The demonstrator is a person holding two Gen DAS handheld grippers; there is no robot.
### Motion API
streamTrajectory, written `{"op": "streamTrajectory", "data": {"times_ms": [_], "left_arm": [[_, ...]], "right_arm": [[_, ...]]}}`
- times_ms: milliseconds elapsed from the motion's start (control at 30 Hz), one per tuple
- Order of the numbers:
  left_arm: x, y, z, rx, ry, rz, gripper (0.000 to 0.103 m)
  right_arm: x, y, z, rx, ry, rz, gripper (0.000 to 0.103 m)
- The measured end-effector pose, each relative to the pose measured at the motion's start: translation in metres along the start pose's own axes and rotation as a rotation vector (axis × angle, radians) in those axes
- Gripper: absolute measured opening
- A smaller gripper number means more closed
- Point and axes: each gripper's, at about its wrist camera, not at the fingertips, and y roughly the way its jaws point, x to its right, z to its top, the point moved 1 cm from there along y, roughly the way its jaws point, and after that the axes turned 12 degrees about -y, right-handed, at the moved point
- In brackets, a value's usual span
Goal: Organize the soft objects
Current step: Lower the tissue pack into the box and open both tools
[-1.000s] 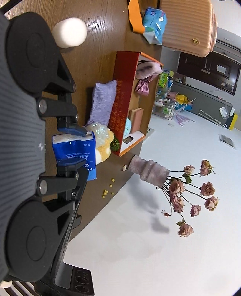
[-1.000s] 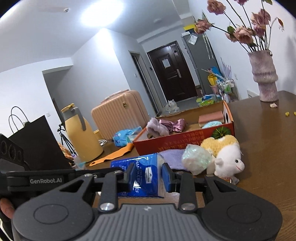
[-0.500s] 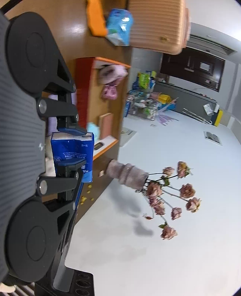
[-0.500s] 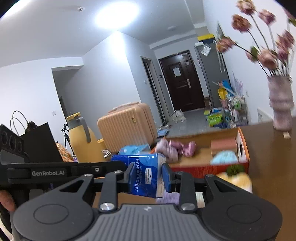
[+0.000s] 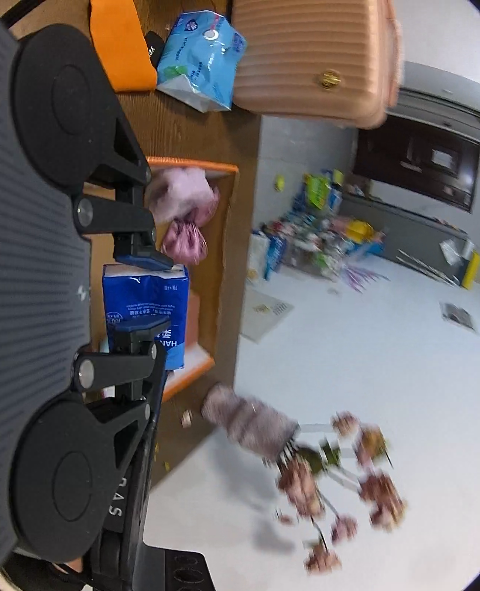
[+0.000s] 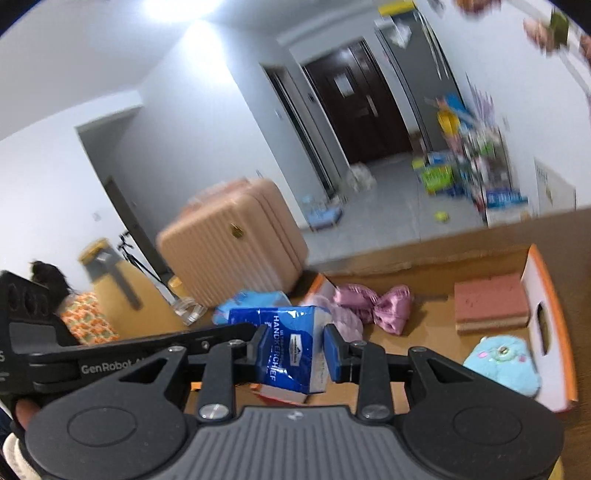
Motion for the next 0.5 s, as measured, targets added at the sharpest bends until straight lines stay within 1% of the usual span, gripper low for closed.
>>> {"op": "streamTrajectory", "data": {"times_ms": [67,167,200,233,267,333,400,467,500], "left_arm": [[-0.015,0.029,0.001,-0.045,-0.003,0.045,0.027],[-0.037,0.068,-0.007,-0.115,0.010,0.123,0.027],[-0.040,0.076,-0.010,-0.122,0.027,0.152,0.026],[-0.043,0.083,-0.013,-0.124,0.046,0.181,0.026],[-0.047,0.088,-0.016,-0.128,0.060,0.200,0.026],[-0.056,0.097,-0.019,-0.146,0.065,0.229,0.027],[-0.060,0.097,-0.021,-0.138,0.078,0.233,0.026],[-0.061,0.092,-0.022,-0.132,0.080,0.235,0.027],[-0.061,0.088,-0.022,-0.131,0.078,0.231,0.031]], "right_arm": [[0.012,0.032,-0.006,-0.050,0.042,-0.006,0.031],[0.030,0.076,-0.025,-0.146,0.092,-0.016,0.031],[0.032,0.087,-0.032,-0.168,0.092,-0.022,0.031],[0.033,0.097,-0.037,-0.186,0.088,-0.026,0.028],[0.033,0.105,-0.042,-0.203,0.085,-0.030,0.026],[0.036,0.116,-0.047,-0.225,0.090,-0.028,0.026],[0.036,0.124,-0.050,-0.247,0.090,-0.030,0.025],[0.033,0.125,-0.050,-0.247,0.077,-0.034,0.025],[0.034,0.126,-0.049,-0.245,0.078,-0.032,0.025]]}}
